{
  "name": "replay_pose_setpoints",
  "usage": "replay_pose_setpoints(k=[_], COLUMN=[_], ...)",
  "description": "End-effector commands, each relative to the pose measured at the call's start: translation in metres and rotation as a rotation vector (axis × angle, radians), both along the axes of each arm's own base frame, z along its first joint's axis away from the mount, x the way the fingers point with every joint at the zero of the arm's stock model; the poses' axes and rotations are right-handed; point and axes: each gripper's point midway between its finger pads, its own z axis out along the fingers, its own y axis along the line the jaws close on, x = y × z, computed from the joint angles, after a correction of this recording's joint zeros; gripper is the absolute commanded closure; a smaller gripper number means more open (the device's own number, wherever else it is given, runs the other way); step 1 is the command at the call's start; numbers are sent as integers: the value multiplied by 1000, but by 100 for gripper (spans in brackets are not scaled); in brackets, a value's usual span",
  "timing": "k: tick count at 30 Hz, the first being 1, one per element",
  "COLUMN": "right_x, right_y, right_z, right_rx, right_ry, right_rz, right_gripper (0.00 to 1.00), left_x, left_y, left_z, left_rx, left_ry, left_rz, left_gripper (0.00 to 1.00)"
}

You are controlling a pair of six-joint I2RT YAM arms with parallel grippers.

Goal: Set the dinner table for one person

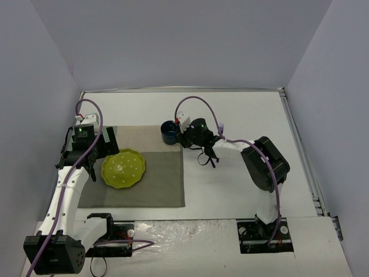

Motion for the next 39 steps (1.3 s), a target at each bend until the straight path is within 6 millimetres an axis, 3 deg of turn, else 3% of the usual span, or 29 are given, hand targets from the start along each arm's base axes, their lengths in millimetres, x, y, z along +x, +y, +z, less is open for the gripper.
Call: replay_pose_setpoints(k=[1, 3, 7, 11, 16, 27, 34, 39], right_x=[0, 0, -2, 2, 7, 11, 17, 26], right_y=[2, 1, -8, -30, -80, -185, -197, -198], right_z=[40, 51, 77, 89, 88, 30, -4, -31], right_rx=[59, 75, 107, 87, 99, 95, 76, 49], right_ry=[-57, -58, -59, -46, 2, 206, 294, 343], right_rz=[-24, -40, -94, -222, -488, -938, -987, -1010], right_gripper=[57, 42, 27, 22, 15, 11, 17, 32], left_x=[9, 9, 9, 9, 9, 6, 7, 7], left_y=[4, 4, 4, 3, 7, 16, 16, 15], left_z=[17, 17, 17, 16, 15, 12, 11, 11], left_rx=[20, 20, 17, 10, 15, 40, 38, 38], left_ry=[-76, -74, -74, -72, -66, -40, -38, -37], left_rz=[6, 8, 10, 14, 39, 93, 93, 89], left_gripper=[3, 3, 3, 3, 3, 3, 3, 3])
